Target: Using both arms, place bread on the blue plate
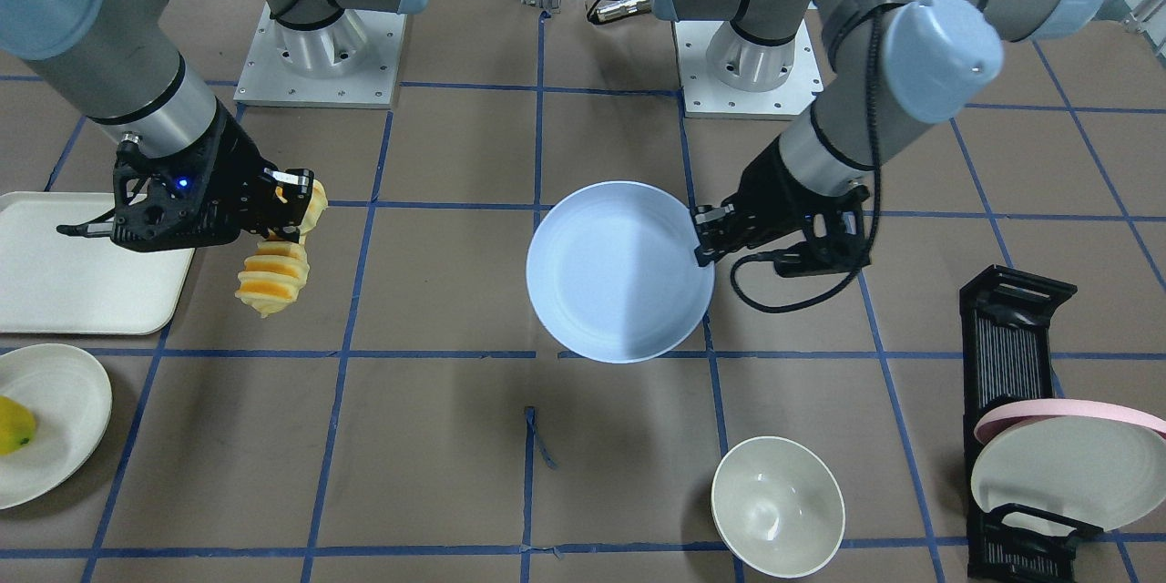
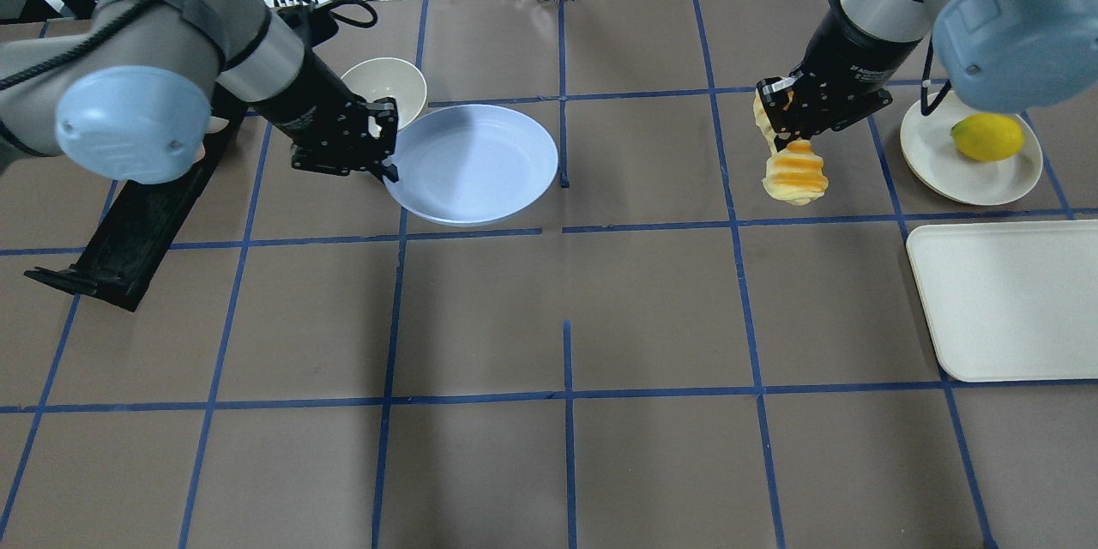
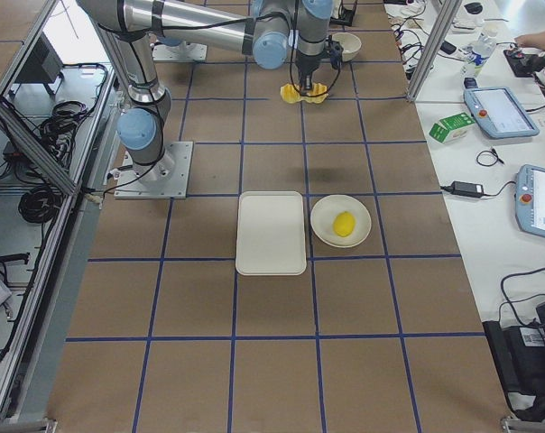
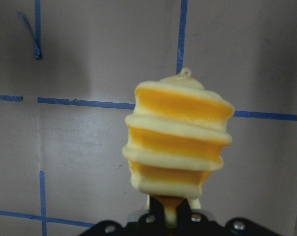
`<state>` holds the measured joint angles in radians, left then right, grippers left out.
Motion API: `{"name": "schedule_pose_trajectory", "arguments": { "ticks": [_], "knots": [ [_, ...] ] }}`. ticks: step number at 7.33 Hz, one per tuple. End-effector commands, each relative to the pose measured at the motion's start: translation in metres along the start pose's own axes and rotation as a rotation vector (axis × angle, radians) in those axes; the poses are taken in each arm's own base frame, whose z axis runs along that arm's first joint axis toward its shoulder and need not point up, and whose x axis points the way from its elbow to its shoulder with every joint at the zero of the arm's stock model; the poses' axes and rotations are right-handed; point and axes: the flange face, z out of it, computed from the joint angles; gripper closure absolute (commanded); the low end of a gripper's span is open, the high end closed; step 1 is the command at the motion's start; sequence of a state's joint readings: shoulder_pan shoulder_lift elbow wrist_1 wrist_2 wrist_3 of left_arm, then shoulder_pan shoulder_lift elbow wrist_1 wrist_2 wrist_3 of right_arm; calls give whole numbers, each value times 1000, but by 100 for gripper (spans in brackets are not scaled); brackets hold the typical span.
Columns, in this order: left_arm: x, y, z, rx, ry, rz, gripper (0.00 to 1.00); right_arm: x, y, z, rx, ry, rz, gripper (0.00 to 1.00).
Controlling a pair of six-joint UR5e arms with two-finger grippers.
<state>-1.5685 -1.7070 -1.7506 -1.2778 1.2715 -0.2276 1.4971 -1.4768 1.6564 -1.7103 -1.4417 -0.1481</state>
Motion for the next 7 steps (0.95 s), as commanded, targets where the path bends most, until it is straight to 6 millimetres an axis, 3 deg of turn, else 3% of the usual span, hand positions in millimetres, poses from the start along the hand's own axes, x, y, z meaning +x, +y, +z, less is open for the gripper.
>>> {"name": "schedule_pose_trajectory", "arguments": {
  "ticks": [1, 2, 3, 4, 6, 7],
  "knots": [
    [44, 35, 88, 73, 42, 28, 100, -6, 2, 6, -12, -2, -10, 100],
    [40, 43, 122, 109, 52, 66, 100, -13, 4, 14, -27, -4, -22, 100],
    [34, 40, 140, 153, 49, 109, 100, -17, 4, 17, -31, -4, -27, 100],
    [30, 31, 154, 180, 29, 221, 100, -17, 4, 17, -32, -2, -29, 100],
    [26, 26, 173, 180, 24, 274, 100, -18, 9, 34, -38, -6, -34, 100],
    [29, 19, 173, 245, 37, 324, 55, -16, 14, 49, -34, -4, -35, 100]
  ]
}}
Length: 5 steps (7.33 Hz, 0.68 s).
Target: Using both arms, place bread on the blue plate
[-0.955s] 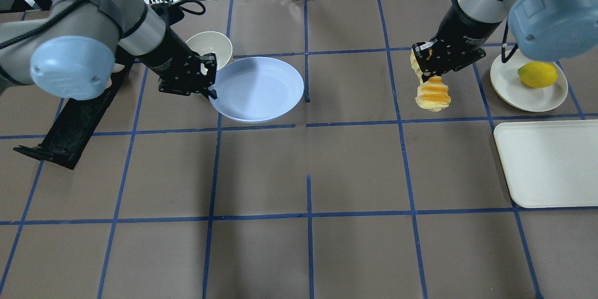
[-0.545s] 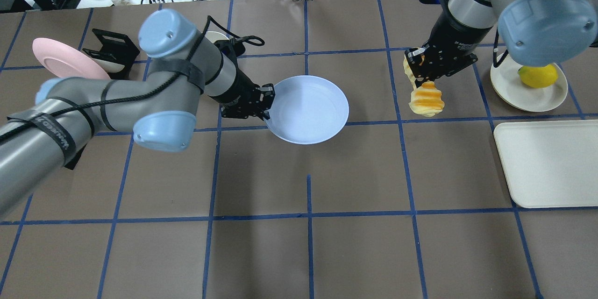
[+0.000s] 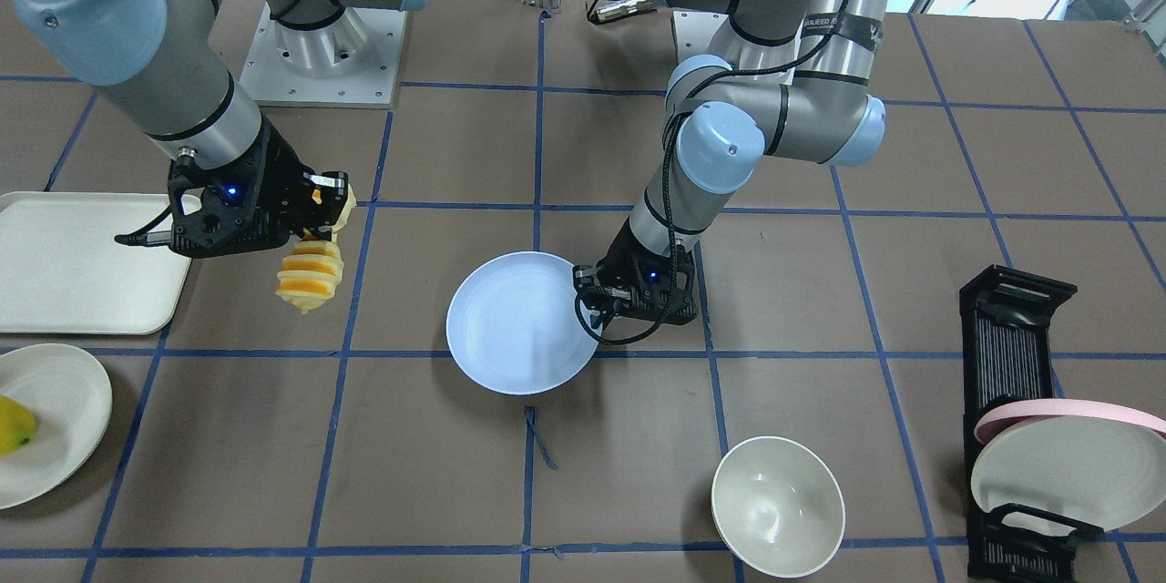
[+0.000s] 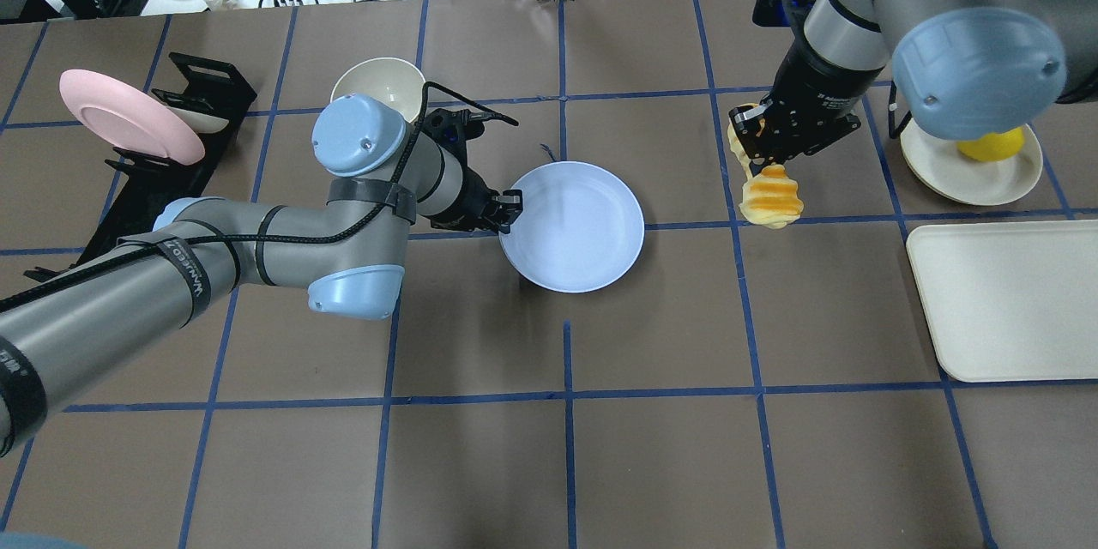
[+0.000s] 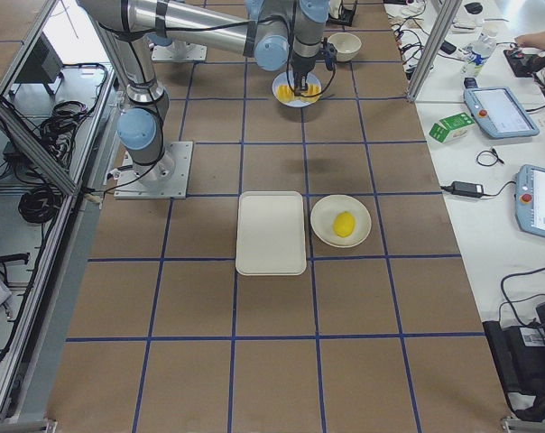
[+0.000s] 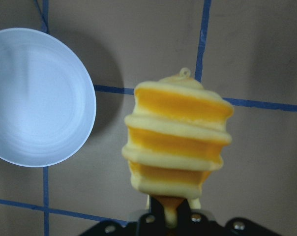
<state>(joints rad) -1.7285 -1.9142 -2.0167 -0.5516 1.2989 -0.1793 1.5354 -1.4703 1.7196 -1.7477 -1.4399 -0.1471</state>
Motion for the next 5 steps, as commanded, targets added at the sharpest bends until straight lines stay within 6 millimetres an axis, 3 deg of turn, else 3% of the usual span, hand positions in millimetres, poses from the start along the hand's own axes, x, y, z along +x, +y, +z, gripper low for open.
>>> {"name": "schedule_pose_trajectory", "arguments": {
  "ticks": [1, 3, 4, 5],
  "knots": [
    [-1, -8, 9, 59, 7, 67, 35, -1, 6, 25, 15, -3, -10, 100],
    [-10, -32, -26, 105, 6, 74, 0, -26, -2, 35, 56, -73, -60, 100],
    [-2, -40, -52, 39, -4, 56, 0, -52, 0, 51, 82, -68, -119, 100],
    [9, -47, -90, -62, -34, 37, 0, -71, 0, 81, 112, -62, -156, 100]
  ]
}}
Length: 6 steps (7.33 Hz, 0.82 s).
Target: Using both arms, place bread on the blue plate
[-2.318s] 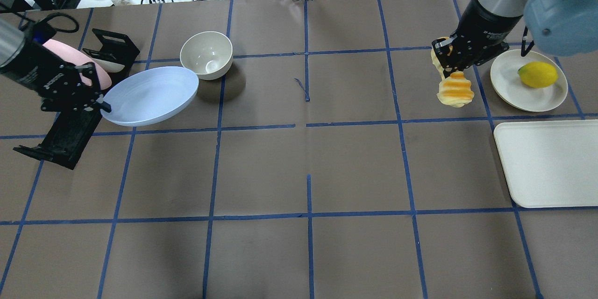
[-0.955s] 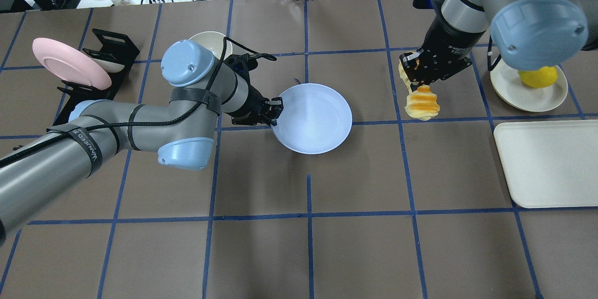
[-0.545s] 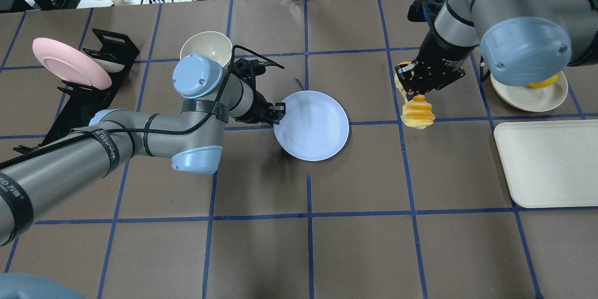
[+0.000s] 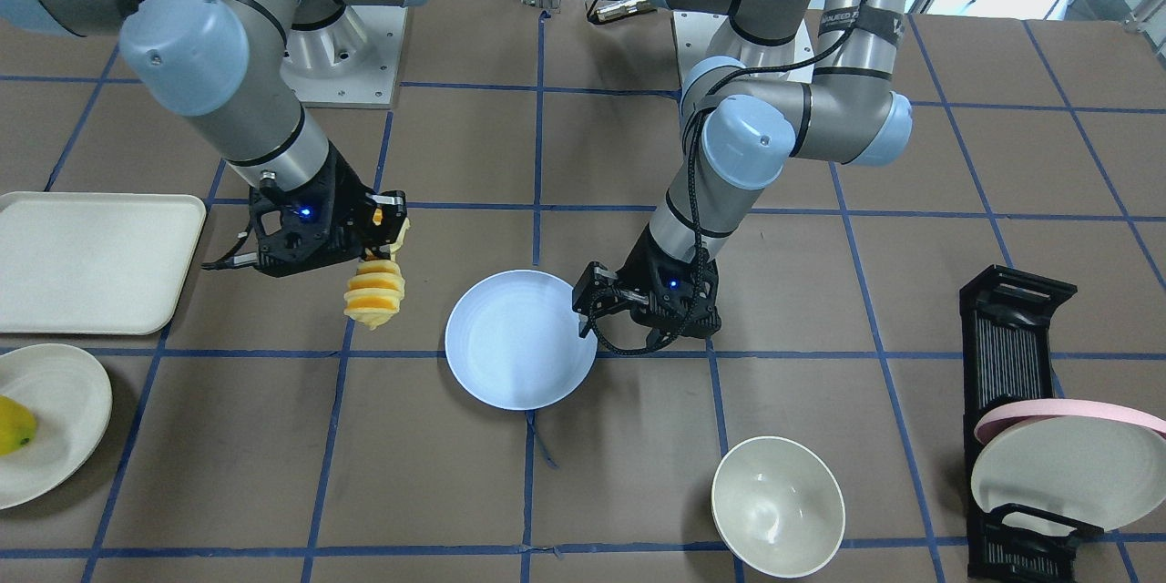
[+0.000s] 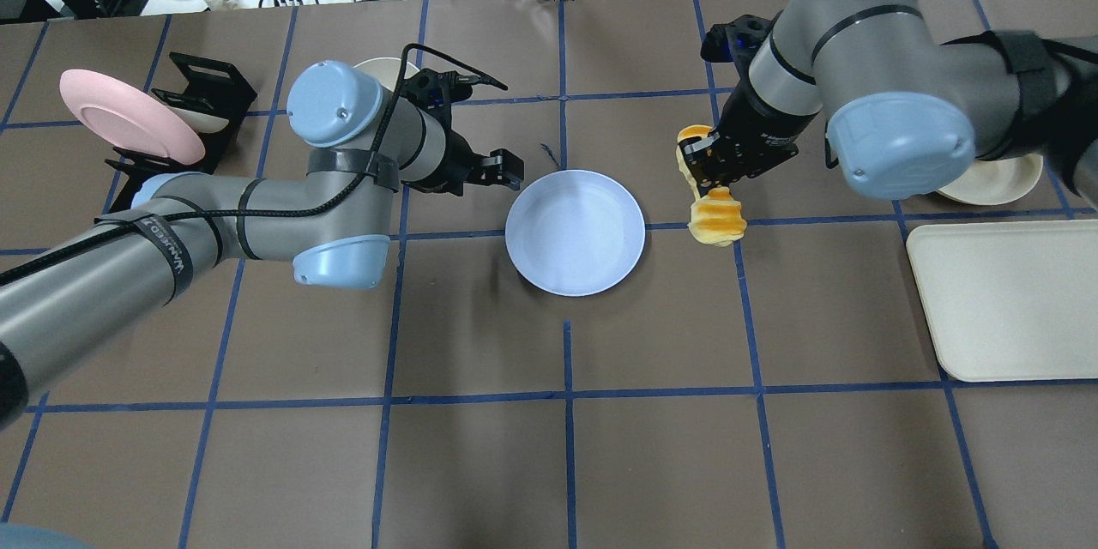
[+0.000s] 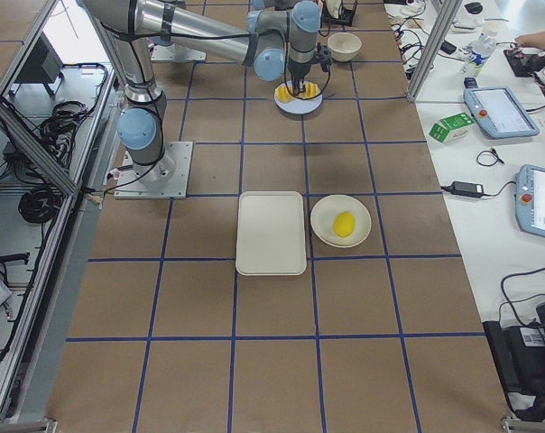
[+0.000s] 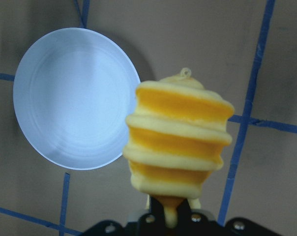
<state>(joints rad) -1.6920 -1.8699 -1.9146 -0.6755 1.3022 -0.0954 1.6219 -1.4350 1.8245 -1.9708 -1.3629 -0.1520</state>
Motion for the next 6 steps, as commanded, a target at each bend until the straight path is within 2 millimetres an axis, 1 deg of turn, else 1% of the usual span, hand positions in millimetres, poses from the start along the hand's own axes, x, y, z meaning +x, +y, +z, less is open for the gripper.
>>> {"name": "schedule_pose_trajectory", "arguments": {
  "ticks": [1, 2, 3, 4, 5, 6],
  "knots": [
    [9, 5, -74, -270, -139, -43, 0, -35, -2, 47, 84, 0, -77, 100],
    [7, 16, -112, -303, -257, -31, 0, -54, -9, 65, 122, -1, -91, 100],
    [13, 20, -139, -259, -268, -38, 0, -76, -8, 87, 117, -8, -116, 100],
    [21, 27, -158, -232, -255, -61, 0, -82, -15, 100, 159, -11, -132, 100],
    [24, 31, -178, -189, -261, -67, 0, -89, -20, 114, 182, -18, -111, 100],
    [25, 33, -191, -159, -260, -67, 0, -99, -18, 127, 175, -20, -111, 95]
  ]
}}
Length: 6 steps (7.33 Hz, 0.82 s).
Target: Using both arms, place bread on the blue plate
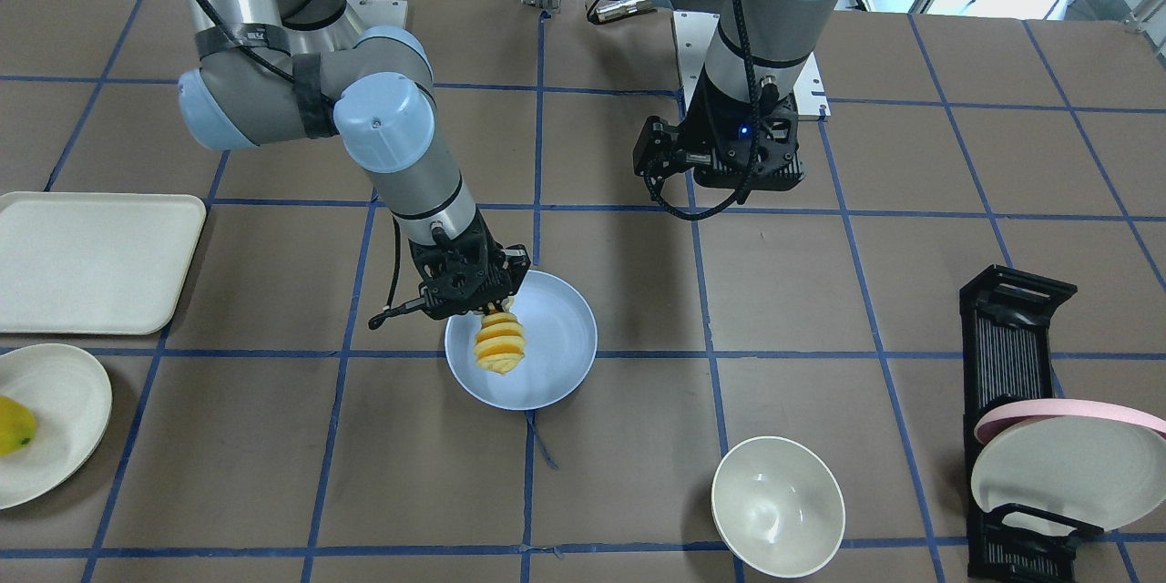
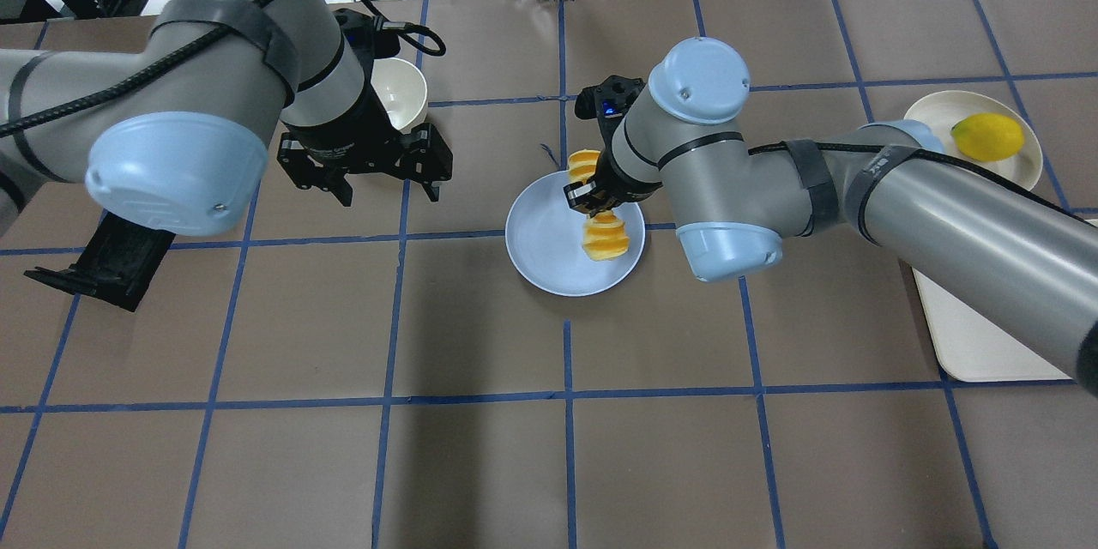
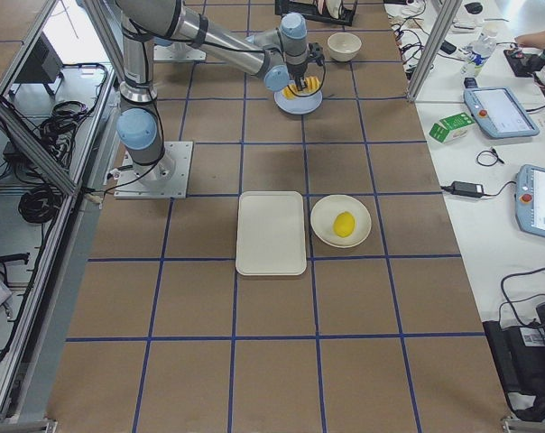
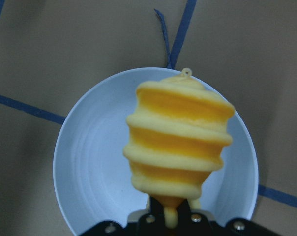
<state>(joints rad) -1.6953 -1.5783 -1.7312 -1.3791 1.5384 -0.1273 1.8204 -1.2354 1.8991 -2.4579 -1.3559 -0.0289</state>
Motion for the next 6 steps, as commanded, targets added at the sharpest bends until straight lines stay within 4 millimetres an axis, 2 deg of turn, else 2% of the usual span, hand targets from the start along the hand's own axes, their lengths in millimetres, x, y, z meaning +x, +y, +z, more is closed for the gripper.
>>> {"name": "schedule_pose_trajectory", "arguments": {
  "ticks": [1, 2, 3, 4, 5, 6],
  "knots": [
    [-2, 12, -26, 57, 6, -12, 0, -13, 4, 21, -3, 1, 3, 10],
    [-2, 15, -28, 59, 18, -18, 0, -14, 8, 23, -8, 2, 21, 0],
    [-3, 14, -30, 65, 18, -27, 0, -13, 11, 25, -11, 2, 17, 0],
    [-4, 16, -38, 88, 25, 8, 0, -14, 5, 21, 24, 0, 5, 0],
    [-2, 25, -45, 94, 23, 20, 0, -12, -2, 11, 61, -1, 3, 0],
    [-3, 29, -51, 103, 21, 31, 0, -9, -15, -11, 93, 16, -14, 0]
  ]
}}
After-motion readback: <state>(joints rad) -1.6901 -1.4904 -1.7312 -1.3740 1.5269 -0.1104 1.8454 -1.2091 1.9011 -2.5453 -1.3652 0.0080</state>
